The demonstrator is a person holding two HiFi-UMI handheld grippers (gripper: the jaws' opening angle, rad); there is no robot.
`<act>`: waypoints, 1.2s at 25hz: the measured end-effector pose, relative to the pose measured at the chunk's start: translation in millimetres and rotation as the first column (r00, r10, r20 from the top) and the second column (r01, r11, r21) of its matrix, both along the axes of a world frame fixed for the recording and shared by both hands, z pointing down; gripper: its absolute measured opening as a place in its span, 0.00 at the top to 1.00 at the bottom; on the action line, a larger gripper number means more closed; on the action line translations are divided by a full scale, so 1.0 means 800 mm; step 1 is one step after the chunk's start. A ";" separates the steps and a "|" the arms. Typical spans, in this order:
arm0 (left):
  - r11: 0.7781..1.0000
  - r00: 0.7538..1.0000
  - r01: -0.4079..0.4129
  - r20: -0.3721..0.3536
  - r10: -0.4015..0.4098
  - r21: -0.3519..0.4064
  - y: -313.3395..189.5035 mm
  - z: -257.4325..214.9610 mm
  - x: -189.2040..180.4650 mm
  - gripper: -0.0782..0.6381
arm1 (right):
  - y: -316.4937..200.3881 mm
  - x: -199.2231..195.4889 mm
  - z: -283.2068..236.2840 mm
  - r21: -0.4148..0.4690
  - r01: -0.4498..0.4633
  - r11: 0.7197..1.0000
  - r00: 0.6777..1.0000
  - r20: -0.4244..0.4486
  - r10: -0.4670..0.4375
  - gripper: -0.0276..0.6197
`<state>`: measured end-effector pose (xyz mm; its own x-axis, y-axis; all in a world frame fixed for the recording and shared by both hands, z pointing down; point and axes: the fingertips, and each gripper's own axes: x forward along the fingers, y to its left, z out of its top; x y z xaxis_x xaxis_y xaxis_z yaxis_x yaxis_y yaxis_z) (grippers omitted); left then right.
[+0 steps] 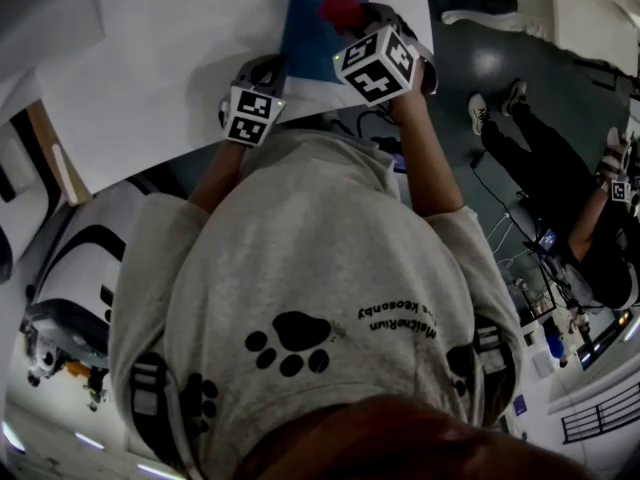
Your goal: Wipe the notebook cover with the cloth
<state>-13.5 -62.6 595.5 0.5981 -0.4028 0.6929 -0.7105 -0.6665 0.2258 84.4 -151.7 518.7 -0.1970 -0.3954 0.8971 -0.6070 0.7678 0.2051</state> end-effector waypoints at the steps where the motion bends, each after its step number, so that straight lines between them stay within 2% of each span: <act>1: 1.000 1.000 0.000 0.001 0.000 0.001 0.000 0.001 0.000 0.88 | 0.002 -0.011 0.000 0.001 0.018 1.000 1.000 0.011 -0.018 0.85; 8: 1.000 1.000 0.000 0.006 0.000 0.010 -0.005 -0.003 0.002 0.88 | 0.014 -0.092 0.015 -0.053 0.128 0.990 0.987 0.107 -0.122 0.85; 13: 1.000 1.000 0.002 0.008 -0.002 0.010 -0.005 -0.003 0.002 0.88 | 0.020 -0.119 0.060 -0.146 0.140 0.979 0.985 0.120 -0.123 0.85; 18: 1.000 1.000 0.010 0.006 -0.010 0.009 -0.005 -0.003 0.002 0.88 | 0.022 -0.107 0.085 -0.194 0.119 0.974 0.992 0.074 -0.106 0.85; 30: 1.000 1.000 0.021 0.009 -0.021 0.011 -0.004 0.000 -0.003 0.88 | 0.031 -0.059 0.090 -0.217 0.019 0.976 0.999 0.035 -0.012 0.85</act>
